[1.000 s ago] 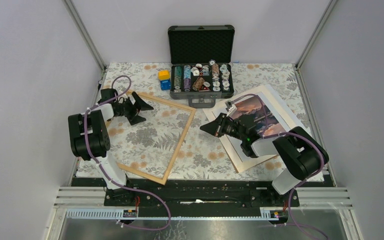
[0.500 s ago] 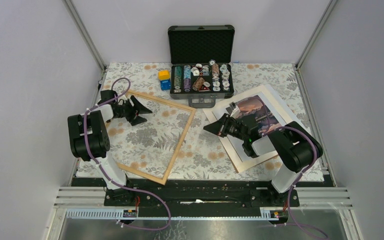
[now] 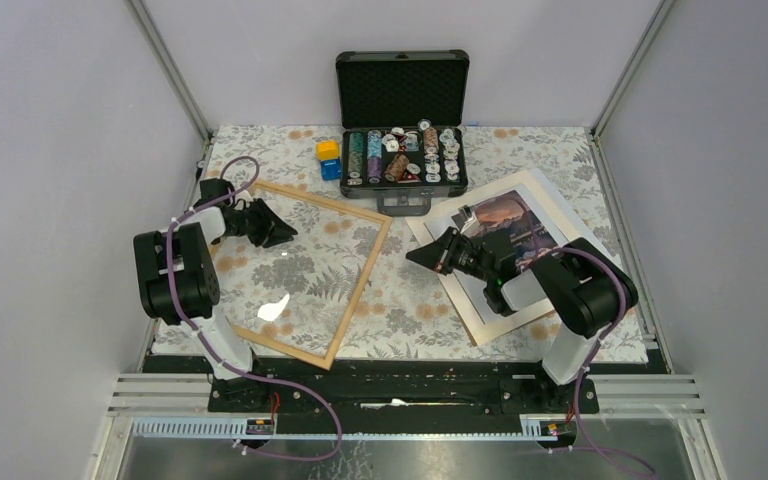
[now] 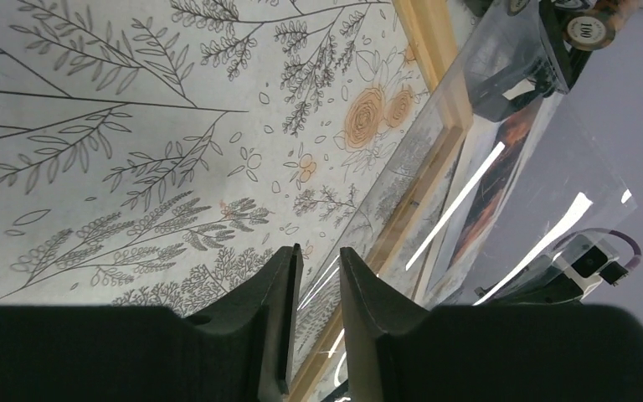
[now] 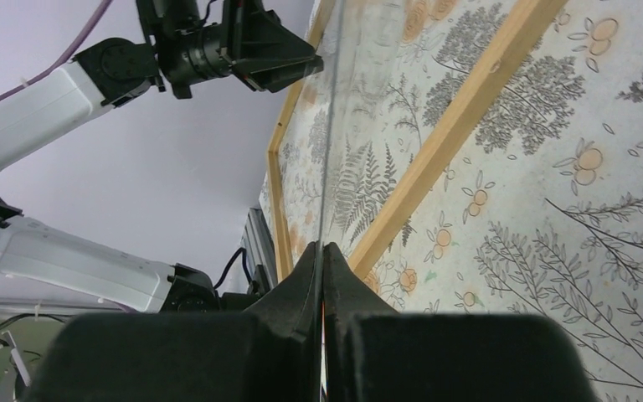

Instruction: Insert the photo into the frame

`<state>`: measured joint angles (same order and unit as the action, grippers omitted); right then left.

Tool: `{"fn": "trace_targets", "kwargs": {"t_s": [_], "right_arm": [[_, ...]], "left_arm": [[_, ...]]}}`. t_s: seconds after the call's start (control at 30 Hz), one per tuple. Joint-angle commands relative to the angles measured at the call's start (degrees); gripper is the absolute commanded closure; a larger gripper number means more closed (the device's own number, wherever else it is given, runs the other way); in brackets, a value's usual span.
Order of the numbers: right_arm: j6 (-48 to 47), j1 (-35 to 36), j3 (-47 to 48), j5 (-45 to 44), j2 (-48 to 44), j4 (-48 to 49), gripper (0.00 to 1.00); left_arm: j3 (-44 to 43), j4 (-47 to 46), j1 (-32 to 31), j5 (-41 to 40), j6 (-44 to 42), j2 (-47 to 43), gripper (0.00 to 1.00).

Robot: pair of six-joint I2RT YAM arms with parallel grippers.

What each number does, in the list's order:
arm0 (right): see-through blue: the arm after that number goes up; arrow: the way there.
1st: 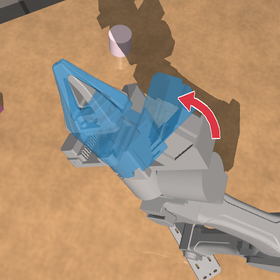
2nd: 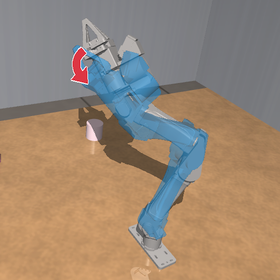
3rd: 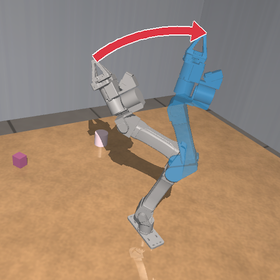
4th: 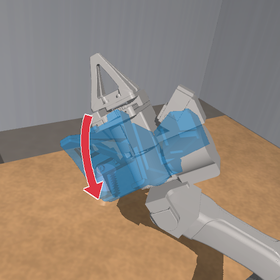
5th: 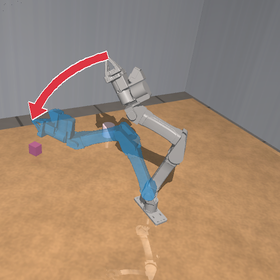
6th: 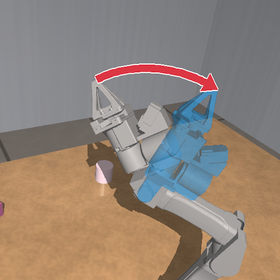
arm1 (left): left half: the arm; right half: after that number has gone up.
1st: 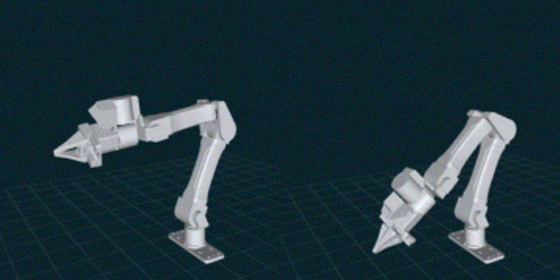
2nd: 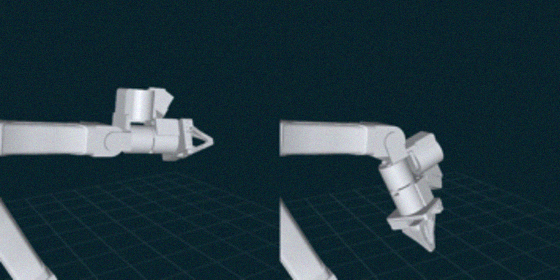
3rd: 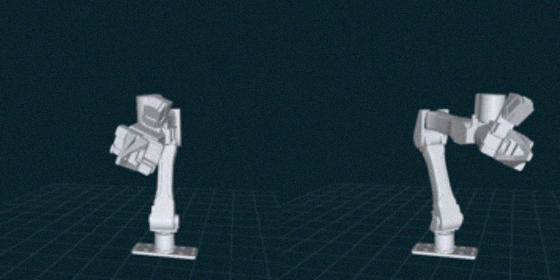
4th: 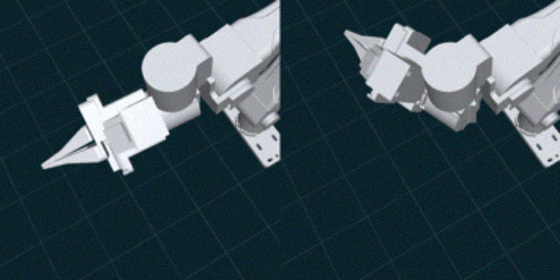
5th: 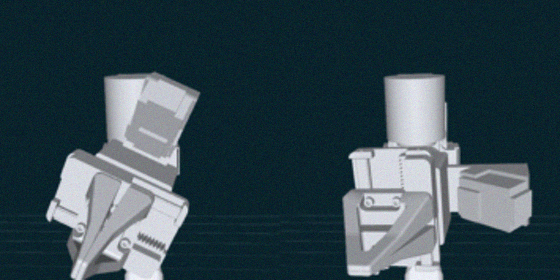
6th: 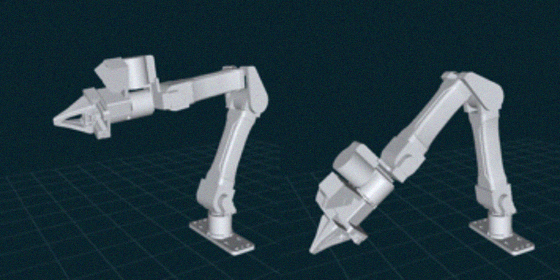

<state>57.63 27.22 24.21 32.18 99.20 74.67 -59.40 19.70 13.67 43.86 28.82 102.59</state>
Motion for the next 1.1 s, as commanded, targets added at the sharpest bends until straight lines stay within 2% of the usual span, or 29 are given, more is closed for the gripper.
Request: {"fn": "trace_targets", "kwargs": {"t_s": [0.0,0.23,0.4,0.6,1.07], "right_arm": [[3.9,0.7,1.2,-2.1,3.6,6.2,1.00],[13.1,2.5,3.7,-3.2,11.1,11.6,1.00],[12.1,4.8,5.7,-8.1,8.7,1.6,1.00],[15.6,10.8,9.1,-15.7,11.4,-0.7,1.00],[17.5,17.4,18.9,-22.1,20.2,-4.6,1.00]], "left_arm": [[-3.7,4.1,0.0,-3.3,-1.1,-3.0,0.72],[-7.9,7.3,0.0,-4.7,-0.4,-1.2,0.80],[-12.1,12.2,0.0,-8.9,-2.4,-0.3,0.84],[-13.1,14.7,0.6,-14.3,-3.6,-0.5,0.82],[-17.1,17.3,6.0,-20.2,-4.9,0.7,0.74]]}}
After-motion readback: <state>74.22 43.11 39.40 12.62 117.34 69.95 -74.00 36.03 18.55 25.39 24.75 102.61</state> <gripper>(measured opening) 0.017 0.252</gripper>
